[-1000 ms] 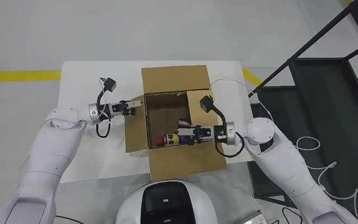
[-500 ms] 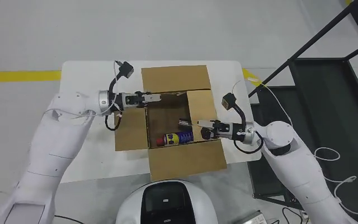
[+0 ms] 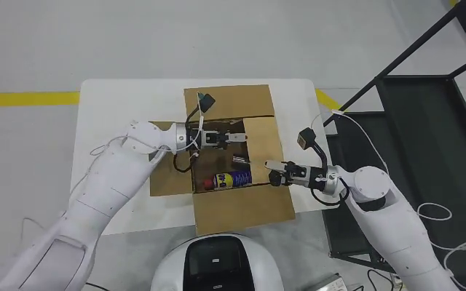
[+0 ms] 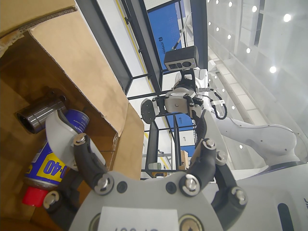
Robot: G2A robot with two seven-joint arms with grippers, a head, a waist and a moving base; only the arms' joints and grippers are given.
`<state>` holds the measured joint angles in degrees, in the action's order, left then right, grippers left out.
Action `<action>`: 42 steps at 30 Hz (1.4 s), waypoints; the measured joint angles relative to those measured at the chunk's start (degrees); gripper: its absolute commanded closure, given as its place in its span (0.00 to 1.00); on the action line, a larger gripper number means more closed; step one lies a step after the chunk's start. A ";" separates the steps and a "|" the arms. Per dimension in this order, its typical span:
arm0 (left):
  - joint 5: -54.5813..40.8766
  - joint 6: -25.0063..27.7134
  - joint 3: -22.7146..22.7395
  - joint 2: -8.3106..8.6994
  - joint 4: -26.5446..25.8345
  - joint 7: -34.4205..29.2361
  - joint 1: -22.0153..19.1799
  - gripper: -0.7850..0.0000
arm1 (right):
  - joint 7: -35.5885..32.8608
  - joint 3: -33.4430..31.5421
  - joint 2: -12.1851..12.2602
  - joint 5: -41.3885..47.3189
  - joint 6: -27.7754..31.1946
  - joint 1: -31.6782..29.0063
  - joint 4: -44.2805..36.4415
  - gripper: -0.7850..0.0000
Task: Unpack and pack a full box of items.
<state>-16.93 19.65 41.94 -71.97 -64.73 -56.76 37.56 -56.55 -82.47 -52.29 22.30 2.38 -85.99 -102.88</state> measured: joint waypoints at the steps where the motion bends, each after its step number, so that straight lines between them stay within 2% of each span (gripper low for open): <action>1: 0.00 -0.03 0.02 0.01 -0.03 0.04 0.01 0.00 | 0.00 0.00 0.00 0.00 0.00 0.00 0.00 0.00; 12: 0.34 -1.16 0.02 -0.11 -1.46 1.24 0.32 0.00 | 0.50 0.11 -0.04 -0.09 0.00 -0.13 -0.15 0.00; 17: 2.13 -4.53 -1.80 -1.37 -3.34 5.58 -0.14 0.00 | 1.72 -0.01 -0.08 -0.35 -0.05 -0.89 -0.51 0.00; 23: 3.47 -5.55 -6.32 -4.53 2.48 12.08 -1.69 0.00 | 1.81 -0.58 -0.06 0.14 0.03 -1.60 -0.44 0.00; 31: 2.07 -0.48 -10.09 -9.32 13.29 17.96 -4.29 0.00 | -0.23 -0.41 0.06 0.00 -1.48 -2.80 -2.95 0.00; 36: -1.03 4.75 -11.23 -12.32 20.01 17.65 -5.81 0.00 | -2.34 1.53 0.12 -1.54 -3.37 -3.81 -5.67 0.00; 42: -6.21 12.80 -10.04 -14.33 23.47 14.37 -6.93 0.00 | -4.05 4.97 -0.03 -2.92 -4.68 -3.76 -6.71 0.00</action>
<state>-23.14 32.45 31.90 -86.31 -41.26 -42.39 30.63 -60.60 -77.50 -52.32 19.38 -2.31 -89.75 -109.59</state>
